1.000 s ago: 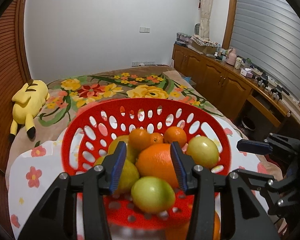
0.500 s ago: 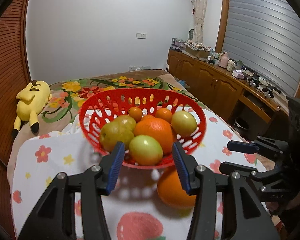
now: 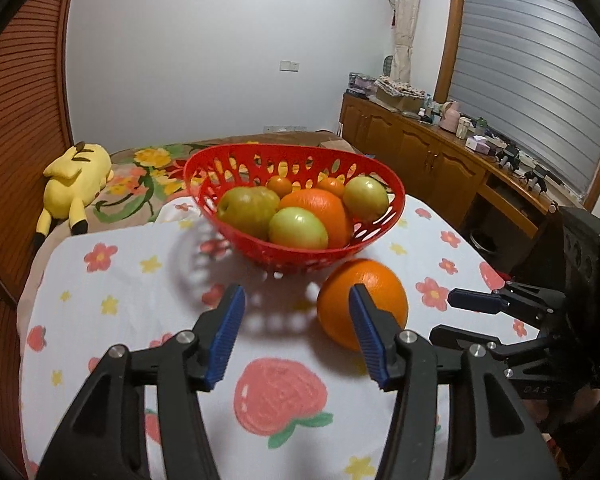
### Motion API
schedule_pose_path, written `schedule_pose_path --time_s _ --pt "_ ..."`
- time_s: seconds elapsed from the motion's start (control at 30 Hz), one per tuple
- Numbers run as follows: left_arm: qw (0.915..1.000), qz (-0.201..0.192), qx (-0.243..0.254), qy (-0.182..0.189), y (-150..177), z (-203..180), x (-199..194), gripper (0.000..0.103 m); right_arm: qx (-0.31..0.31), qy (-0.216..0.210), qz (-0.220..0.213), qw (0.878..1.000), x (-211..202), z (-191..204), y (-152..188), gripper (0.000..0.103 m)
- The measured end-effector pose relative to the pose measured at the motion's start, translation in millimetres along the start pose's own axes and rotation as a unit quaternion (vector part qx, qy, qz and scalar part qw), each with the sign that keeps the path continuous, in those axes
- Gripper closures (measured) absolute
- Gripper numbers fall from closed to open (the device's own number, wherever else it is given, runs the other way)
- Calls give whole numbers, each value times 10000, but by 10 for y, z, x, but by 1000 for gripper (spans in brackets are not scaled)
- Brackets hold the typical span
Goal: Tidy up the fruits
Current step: 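Move left tool to the large orange while right tool closes on the small mandarin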
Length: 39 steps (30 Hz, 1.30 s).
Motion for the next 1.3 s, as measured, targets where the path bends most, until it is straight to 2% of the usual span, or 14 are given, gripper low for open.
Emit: schedule_pose_path --time_s 0.47,0.53,0.8,0.9,0.97,1.17,1.3 --pt "9997 199 -139 -10 250 67 72 48 46 -67 450 9990 273 31 201 44" --pt "9996 228 -154 -2 276 69 93 48 48 -81 517 9986 305 33 219 50" --pt "9992 373 -165 27 369 32 208 48 63 -29 709 9975 406 28 261 55" --pt "9990 426 -156 46 394 1 254 48 61 -81 782 9969 438 22 279 61" --pt "9988 452 -152 61 401 -12 275 48 27 -78 798 9968 453 22 280 69" --pt "9986 506 -92 99 413 -98 314 48 167 -313 751 9965 411 -34 324 70" --pt "9986 517 -22 145 380 -195 348 48 218 -238 634 9975 306 -96 372 70"
Point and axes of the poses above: each gripper's, at about its wrist camera, not at the fingertips, and x roughly the way its jaws point, z to its left, y to its underside, the point moved 1 cm from there along x, roughly the way its jaws point, and after that the axes turned 3 degrees about -x, right-handed, at the moved point
